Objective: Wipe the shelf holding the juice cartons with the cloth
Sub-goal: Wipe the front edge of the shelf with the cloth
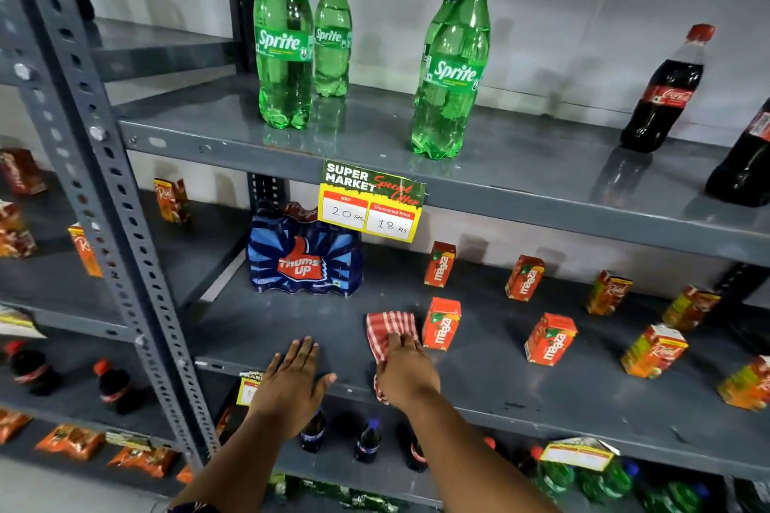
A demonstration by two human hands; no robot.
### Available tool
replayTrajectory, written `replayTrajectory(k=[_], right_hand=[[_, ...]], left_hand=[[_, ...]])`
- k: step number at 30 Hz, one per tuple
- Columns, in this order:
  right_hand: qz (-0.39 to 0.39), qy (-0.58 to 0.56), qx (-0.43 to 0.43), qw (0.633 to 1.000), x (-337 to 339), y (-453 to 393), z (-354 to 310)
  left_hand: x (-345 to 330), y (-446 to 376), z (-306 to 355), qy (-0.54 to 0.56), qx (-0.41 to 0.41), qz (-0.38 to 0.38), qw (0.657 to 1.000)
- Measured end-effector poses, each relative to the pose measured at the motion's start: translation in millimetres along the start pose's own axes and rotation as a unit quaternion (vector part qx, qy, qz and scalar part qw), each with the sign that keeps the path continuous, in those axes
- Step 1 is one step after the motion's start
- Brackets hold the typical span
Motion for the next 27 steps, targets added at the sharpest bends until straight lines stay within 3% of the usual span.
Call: replayTrajectory(k=[9,11,15,18,24,27], right_hand=[[0.031,0.04,0.067,0.996,6.5,65.6,13.5],[0.02,-0.009,0.052,0.998,12.1,74.4,16.7],[0.037,-0.109,0.054,0.992,42.0,64.0,7.4],[0.075,-0.146,0.097,0.982,67.3,43.4,-13.1],[0.014,-0.023,0.134,0.991,29.8,25.3,-22.2],[0.03,-0.023,0.122,0.992,6.1,42.6,-0.8]], left_hand=[[-2.3,19.6,6.2,-0.017,-0.023,0.035,0.999],[0.5,35.7,12.0,-0.03,-0.051,0.087,0.994],[-13.5,65.4,15.9,-0.044,-0.098,0.026,0.994],[-10.3,74.4,15.4,-0.079,-0.119,0.053,0.988],[11.6,70.4,4.1,-0.102,-0.099,0.104,0.984],[13.3,65.2,-1.0,-0.104,-0.099,0.104,0.984]])
Point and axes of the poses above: each hand's wrist, its own y-axis away from the middle knuckle, its own x-axis out of the back of the hand, z = x × y, the point moved 6 cm from there along -y, towards the middle knuckle, and after that the axes turned 1 degree about -y, right-handed, at the moved point
